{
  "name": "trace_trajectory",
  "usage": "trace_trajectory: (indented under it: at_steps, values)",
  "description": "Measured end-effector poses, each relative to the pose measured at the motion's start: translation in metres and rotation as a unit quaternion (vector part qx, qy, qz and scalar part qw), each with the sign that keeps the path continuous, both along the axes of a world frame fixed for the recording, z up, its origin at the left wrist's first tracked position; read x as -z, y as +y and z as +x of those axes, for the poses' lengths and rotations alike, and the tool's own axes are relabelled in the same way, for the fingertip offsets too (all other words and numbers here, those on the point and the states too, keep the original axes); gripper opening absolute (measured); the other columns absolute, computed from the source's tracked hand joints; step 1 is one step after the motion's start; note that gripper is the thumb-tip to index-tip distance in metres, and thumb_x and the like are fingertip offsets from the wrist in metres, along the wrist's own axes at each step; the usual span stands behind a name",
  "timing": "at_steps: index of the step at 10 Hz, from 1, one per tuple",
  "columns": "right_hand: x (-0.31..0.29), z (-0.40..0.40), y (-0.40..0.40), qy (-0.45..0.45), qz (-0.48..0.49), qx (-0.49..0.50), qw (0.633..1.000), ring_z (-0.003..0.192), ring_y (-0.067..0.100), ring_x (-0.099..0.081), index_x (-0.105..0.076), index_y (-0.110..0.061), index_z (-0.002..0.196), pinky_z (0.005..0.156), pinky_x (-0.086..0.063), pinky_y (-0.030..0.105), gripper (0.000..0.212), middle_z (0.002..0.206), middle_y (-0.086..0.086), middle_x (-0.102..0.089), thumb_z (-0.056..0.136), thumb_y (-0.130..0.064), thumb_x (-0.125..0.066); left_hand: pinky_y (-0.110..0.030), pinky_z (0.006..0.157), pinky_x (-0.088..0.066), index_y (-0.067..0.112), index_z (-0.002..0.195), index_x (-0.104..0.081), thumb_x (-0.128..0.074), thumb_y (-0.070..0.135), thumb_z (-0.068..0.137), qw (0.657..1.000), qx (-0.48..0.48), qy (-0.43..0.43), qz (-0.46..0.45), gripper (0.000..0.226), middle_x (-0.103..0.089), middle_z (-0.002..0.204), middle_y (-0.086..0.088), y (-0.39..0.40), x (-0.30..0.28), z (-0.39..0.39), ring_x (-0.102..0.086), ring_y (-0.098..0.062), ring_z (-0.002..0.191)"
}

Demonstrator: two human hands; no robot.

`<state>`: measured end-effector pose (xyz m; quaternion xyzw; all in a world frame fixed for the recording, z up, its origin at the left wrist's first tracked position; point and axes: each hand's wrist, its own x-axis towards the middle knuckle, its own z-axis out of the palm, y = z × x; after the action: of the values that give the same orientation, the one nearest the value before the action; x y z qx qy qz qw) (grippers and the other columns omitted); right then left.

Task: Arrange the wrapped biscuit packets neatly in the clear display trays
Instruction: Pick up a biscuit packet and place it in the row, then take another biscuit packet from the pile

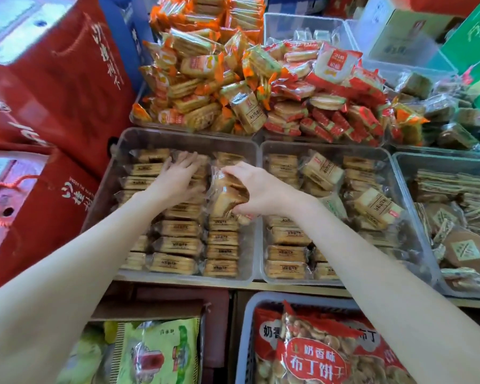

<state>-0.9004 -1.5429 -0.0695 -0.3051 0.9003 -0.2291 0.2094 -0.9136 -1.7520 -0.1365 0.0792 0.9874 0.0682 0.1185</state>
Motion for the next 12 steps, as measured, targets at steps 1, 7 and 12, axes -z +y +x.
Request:
trace_trajectory:
  at_steps: [1,7,12]
  values:
    - [0.030,0.008,-0.023,0.048,0.127,-0.044,0.990,0.125,0.031,-0.041,-0.029,-0.010,0.144,0.101,-0.037,0.038,0.069,0.141,0.012,-0.036,0.084,-0.013,-0.064,-0.040,0.117,-0.002,0.016,0.150,-0.014,-0.045,0.033,0.097,0.999,-0.004,-0.036,0.012,0.063,-0.009,0.158,-0.004,-0.012,0.005,0.023,0.000,-0.019,0.146]
    - [0.039,-0.039,0.108,0.077,0.120,0.348,0.927,0.140,0.035,-0.021,-0.023,-0.004,0.147,0.114,-0.021,0.042,0.056,0.154,0.019,-0.020,0.098,-0.021,-0.046,-0.039,0.118,0.000,0.012,0.150,-0.011,-0.051,0.027,0.095,0.993,0.111,-0.034,-0.006,0.070,-0.004,0.159,-0.005,0.063,0.000,0.045,0.001,-0.017,0.146]
    - [0.010,-0.024,0.217,-0.041,0.222,0.367,0.902,0.123,0.039,-0.044,-0.054,-0.010,0.123,0.099,-0.038,0.048,0.063,0.131,0.015,-0.050,0.075,-0.047,-0.072,-0.032,0.113,-0.019,0.003,0.145,-0.029,-0.044,0.022,0.098,0.984,0.109,0.038,0.132,0.052,-0.031,0.151,-0.013,0.199,-0.028,0.038,-0.028,-0.024,0.139]
